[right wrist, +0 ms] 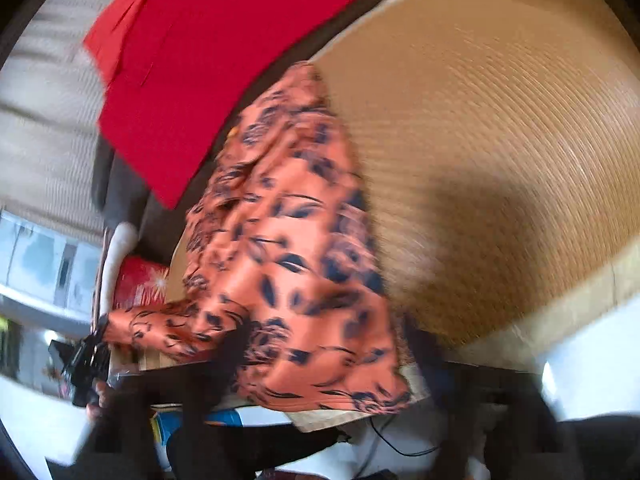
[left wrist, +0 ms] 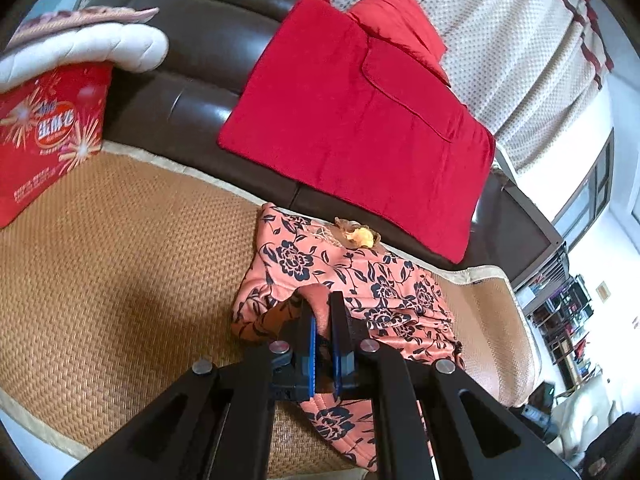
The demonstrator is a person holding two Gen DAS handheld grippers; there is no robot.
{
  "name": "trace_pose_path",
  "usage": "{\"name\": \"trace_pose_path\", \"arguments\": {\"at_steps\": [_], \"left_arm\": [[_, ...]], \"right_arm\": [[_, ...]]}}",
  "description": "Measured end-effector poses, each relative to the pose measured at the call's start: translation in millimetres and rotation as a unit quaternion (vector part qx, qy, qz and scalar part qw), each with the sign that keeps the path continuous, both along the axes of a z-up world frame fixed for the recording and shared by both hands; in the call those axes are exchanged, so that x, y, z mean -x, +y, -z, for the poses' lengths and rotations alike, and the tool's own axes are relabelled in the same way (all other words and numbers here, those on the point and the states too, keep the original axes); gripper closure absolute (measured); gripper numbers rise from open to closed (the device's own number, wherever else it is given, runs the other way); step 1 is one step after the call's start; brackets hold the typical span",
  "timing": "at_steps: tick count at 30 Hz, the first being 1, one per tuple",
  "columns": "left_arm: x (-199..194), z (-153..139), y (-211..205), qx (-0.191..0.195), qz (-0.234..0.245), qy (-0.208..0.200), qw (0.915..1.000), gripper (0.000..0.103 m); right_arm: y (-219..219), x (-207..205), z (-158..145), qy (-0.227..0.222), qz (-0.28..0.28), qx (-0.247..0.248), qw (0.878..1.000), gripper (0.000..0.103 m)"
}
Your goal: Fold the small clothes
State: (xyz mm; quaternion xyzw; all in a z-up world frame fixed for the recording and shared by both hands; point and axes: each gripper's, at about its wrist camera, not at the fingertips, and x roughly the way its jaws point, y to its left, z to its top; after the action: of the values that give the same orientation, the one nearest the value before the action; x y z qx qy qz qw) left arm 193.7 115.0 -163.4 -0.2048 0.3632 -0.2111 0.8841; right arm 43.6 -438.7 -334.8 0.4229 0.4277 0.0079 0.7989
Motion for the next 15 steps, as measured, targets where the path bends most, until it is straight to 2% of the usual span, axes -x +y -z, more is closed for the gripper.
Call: {"name": "trace_pose_path", "arguments": {"at_steps": [2, 3, 6, 11, 12, 13, 14, 15], "left_arm": [[2.7, -1.3, 1.2, 0.002, -0.001, 0.001, 1.0, 0.097], [5.5, -2.7, 0.2, 0.001, -0.001, -0.002, 1.0, 0.097], [14.0, -4.8, -3.9, -0.003, -0.001, -0.01, 0.9999, 0.097], [20.7, -2.4, -5.6, -0.005, -0.005, -0.006, 1.0, 0.097], [22.1, -2.3, -5.5, -0.006, -0.006, -0.005, 0.9999, 0.097], [23.4, -2.4, -5.1, -0.006, -0.007, -0.005, 0.9999, 0.097], [25.1, -2.8, -4.3, -0.007, -0.008, -0.005, 0.9999, 0.097], [26.8, -3.5, -3.2, -0.006, -0.008, -0.006, 0.9999, 0.097]], "right_arm": [[-0.5, 9.5, 11.1, -0.011, 0.022, 0.008, 1.0, 0.015], [0.4, 10.9, 19.1, -0.003, 0.02, -0.005, 1.0, 0.015], [9.4, 14.4, 51.8, 0.032, 0.017, -0.08, 0.996, 0.015], [39.8, -2.2, 75.7, 0.035, -0.005, -0.039, 0.999, 0.017], [44.5, -4.4, 80.5, 0.04, -0.01, -0.032, 0.999, 0.021], [48.9, -5.3, 84.5, 0.049, -0.014, -0.023, 0.998, 0.032], [50.9, -4.2, 85.9, 0.055, -0.015, -0.016, 0.998, 0.051], [51.2, -1.2, 87.1, 0.059, -0.02, -0.016, 0.998, 0.066]]}}
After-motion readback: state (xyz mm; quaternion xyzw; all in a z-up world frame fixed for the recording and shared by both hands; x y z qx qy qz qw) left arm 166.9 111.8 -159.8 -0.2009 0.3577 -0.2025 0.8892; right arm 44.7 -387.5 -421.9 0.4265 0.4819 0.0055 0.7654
